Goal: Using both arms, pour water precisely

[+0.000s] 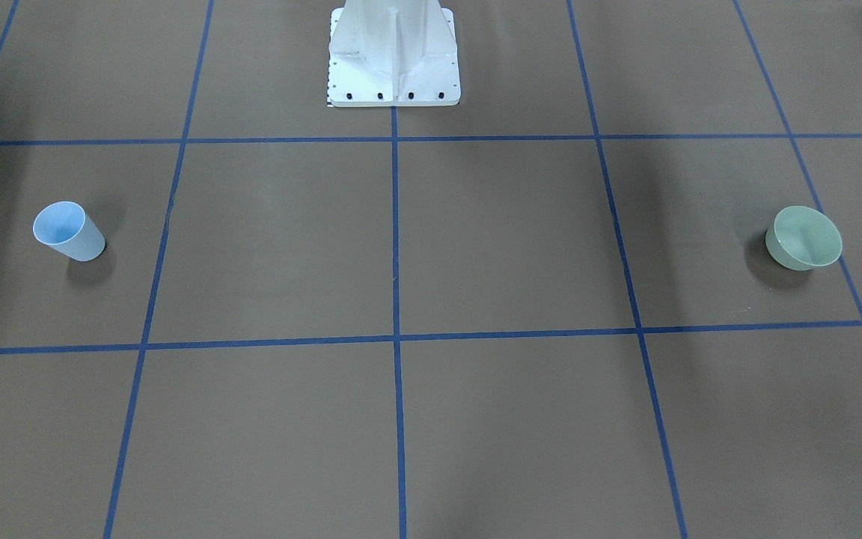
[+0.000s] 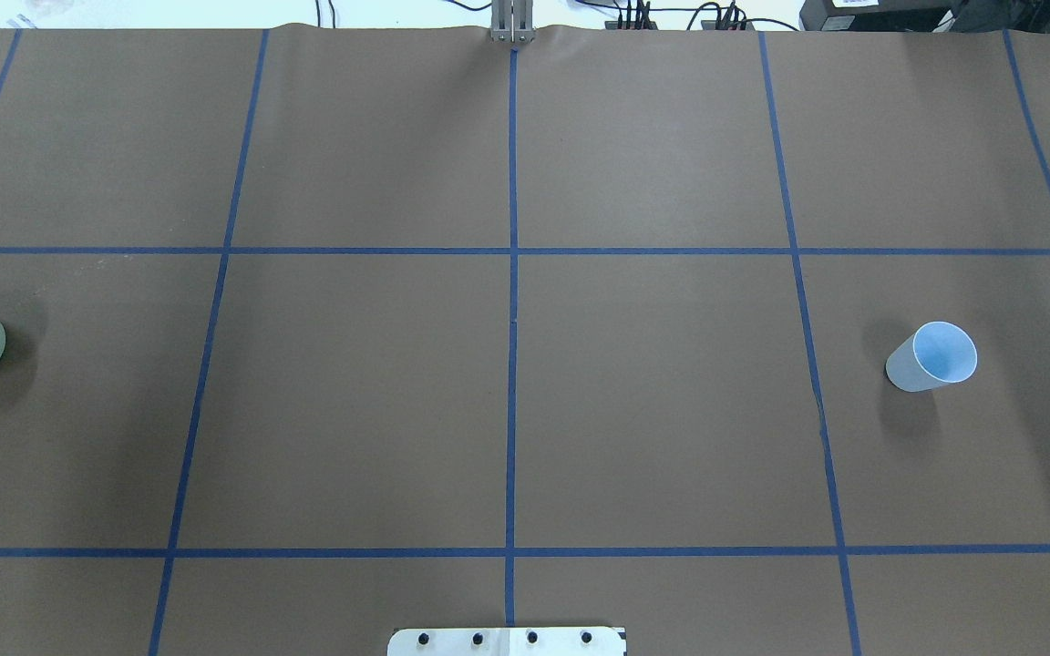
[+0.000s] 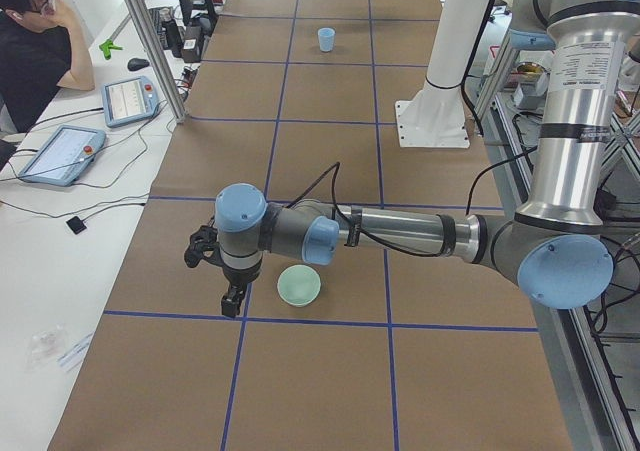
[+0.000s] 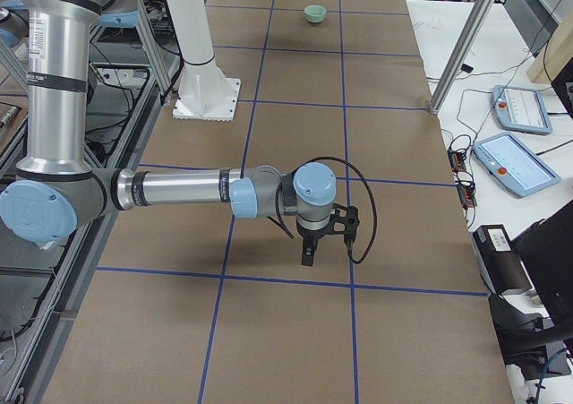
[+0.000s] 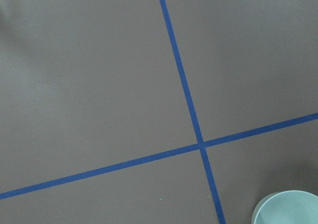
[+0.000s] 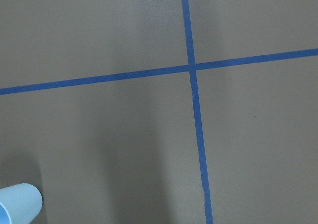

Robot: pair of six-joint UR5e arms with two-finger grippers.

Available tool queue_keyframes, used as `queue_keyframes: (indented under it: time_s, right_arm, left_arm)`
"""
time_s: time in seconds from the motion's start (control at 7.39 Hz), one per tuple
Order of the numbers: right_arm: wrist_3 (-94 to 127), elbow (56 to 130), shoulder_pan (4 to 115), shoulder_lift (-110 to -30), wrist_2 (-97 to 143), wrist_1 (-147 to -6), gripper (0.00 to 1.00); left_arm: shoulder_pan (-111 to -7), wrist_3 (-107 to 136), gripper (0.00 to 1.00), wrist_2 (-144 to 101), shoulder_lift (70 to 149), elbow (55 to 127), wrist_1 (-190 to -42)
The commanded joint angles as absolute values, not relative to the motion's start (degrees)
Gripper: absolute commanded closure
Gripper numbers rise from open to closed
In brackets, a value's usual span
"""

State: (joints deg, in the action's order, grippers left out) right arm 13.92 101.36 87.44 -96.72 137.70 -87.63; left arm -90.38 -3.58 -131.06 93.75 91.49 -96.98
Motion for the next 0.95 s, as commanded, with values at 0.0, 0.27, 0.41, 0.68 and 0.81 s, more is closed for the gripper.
queue_keyframes:
  time_s: [0.0, 0.27, 0.41, 0.68, 0.81]
  right_arm:
    - [13.89, 101.6, 87.45, -96.68, 137.64, -87.63, 0.01]
    - [13.89, 101.34, 87.45, -96.51, 137.73, -87.8, 0.01]
    - [13.97, 101.16, 87.45, -96.16, 137.29, -87.89, 0.01]
    - [13.63, 101.08, 88.15, -96.76, 135.1, -87.98, 0.01]
    - [10.84, 100.81, 88.76, -97.55, 135.09, -88.15, 0.01]
  left_arm:
    - [-90.26, -2.37, 0.0, -131.3, 91.24, 93.34, -95.63]
    - [-90.26, -2.46, 0.0, -131.31, 90.97, 92.64, -95.62]
    - [-90.26, -2.55, 0.0, -131.4, 90.44, 92.81, -95.62]
    - [-90.26, -2.55, 0.0, -131.31, 90.35, 92.81, -95.62]
    - [-90.26, -2.55, 0.0, -131.31, 90.26, 92.99, -95.62]
